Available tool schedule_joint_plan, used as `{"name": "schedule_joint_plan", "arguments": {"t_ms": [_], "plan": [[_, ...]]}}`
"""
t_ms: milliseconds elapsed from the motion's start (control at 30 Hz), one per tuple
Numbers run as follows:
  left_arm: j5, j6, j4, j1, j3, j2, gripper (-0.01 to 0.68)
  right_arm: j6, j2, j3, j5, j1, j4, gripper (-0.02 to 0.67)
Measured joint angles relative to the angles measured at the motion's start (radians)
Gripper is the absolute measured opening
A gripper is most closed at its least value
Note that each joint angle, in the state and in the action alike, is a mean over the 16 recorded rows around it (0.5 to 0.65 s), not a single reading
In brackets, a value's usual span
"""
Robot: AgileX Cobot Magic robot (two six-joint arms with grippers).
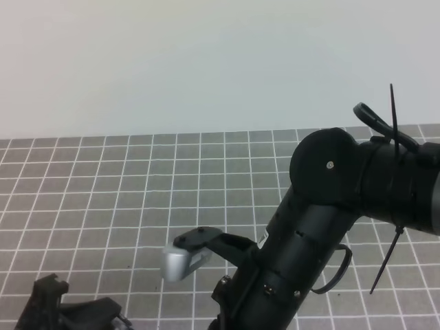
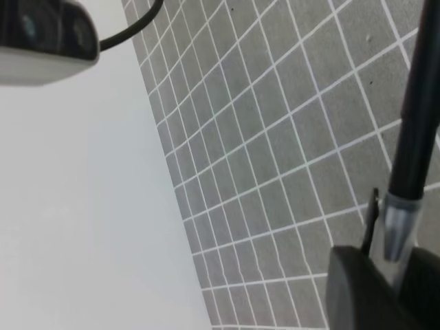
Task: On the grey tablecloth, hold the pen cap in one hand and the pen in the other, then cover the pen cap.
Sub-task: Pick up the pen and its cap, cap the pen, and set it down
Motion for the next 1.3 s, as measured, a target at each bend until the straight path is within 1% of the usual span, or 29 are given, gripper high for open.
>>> {"name": "schedule_joint_plan", "arguments": {"t_ms": [367,833,1300], "plan": [[-0.005,0.021,-0.015,-0.002,0.0,-0.001,0.078,0.0,0.011,-0.014,-0.037,0.0,0.035,-0.004],[-0.008,0.039,-0.026,-0.024,0.0,-0.001,0.078,-0.003,0.072,-0.066,-0.017,0.0,0.063,-0.004],[-0.005,0.053,-0.018,-0.025,0.0,-0.001,0.078,-0.018,0.091,-0.108,-0.01,0.0,0.062,-0.003]]}}
